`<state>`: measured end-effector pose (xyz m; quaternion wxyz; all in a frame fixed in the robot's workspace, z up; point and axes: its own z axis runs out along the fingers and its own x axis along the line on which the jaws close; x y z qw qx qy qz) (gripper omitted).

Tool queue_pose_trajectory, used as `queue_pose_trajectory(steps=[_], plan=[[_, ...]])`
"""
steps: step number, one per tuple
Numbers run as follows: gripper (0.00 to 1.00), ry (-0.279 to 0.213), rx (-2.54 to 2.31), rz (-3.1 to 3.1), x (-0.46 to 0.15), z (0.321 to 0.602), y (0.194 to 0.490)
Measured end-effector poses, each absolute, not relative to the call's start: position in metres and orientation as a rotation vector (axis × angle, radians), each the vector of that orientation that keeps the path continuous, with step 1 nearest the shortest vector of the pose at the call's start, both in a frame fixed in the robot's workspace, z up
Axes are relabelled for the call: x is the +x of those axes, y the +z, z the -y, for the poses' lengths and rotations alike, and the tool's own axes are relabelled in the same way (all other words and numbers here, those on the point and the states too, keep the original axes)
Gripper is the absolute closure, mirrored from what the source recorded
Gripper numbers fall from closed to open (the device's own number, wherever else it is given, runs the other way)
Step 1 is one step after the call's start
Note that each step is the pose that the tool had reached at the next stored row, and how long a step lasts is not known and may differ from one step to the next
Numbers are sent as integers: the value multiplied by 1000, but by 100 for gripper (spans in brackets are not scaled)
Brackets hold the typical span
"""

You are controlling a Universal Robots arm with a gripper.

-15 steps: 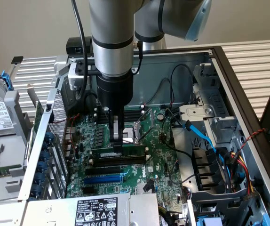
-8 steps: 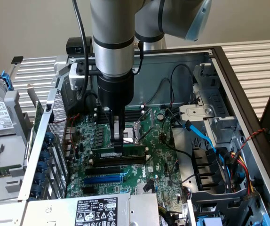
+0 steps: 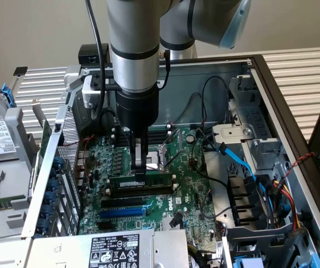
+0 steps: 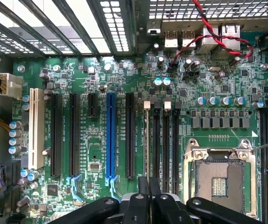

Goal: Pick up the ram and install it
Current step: 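Insert the ram into the slot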

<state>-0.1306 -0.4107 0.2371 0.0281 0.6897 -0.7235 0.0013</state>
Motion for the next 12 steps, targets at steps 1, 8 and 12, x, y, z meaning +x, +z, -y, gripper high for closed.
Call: queue_pose_trajectory(steps=[1, 8, 12], plan=[[88, 4, 2129, 2233, -131, 411, 237], [88, 4, 2129, 2233, -131, 411, 237], [88, 4, 2129, 2234, -130, 411, 235]])
